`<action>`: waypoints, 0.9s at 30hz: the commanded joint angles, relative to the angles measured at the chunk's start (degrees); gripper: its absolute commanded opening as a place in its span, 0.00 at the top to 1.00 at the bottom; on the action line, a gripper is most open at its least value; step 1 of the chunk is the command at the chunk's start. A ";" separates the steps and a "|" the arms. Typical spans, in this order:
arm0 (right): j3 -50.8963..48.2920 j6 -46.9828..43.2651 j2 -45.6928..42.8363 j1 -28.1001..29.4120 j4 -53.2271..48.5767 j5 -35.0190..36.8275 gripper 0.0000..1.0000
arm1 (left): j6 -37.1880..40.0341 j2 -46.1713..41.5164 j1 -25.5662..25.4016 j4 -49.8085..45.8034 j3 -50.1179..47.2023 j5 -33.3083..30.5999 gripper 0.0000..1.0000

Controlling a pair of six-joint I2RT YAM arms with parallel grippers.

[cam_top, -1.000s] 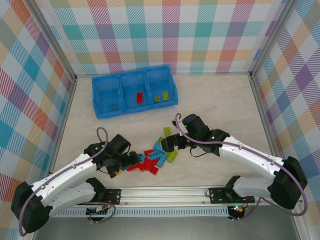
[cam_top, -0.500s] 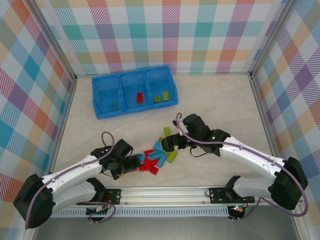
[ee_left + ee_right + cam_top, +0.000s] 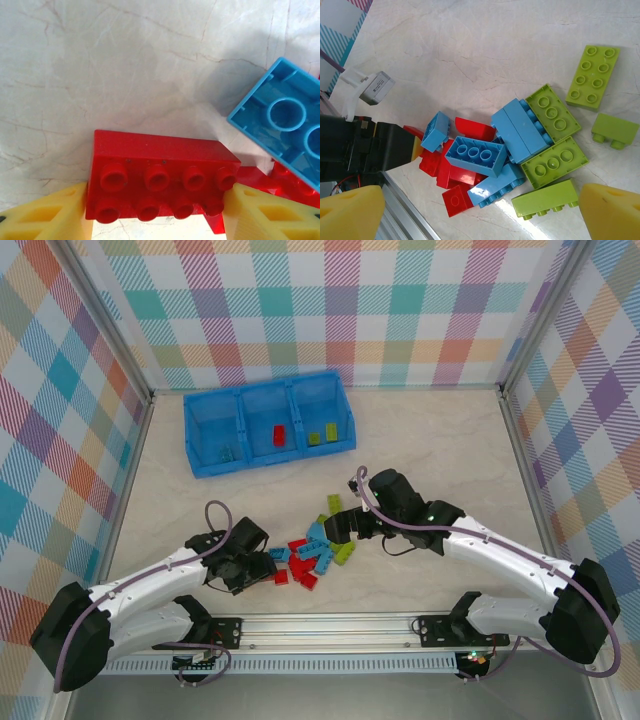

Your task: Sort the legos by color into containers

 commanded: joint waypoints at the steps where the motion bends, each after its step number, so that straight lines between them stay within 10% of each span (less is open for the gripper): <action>1: -0.57 0.73 -0.72 -0.30 0.40 0.23 0.00 | 1.22 2.62 -0.61 -0.96 -0.86 -4.57 0.26; 10: -0.82 0.65 -1.07 -0.29 0.21 0.50 0.00 | 3.20 4.57 -0.61 1.63 -0.59 -8.97 0.09; 27: -0.93 1.27 -1.31 -0.31 0.02 0.76 0.00 | 5.63 10.72 -0.63 -1.35 2.74 -6.28 0.43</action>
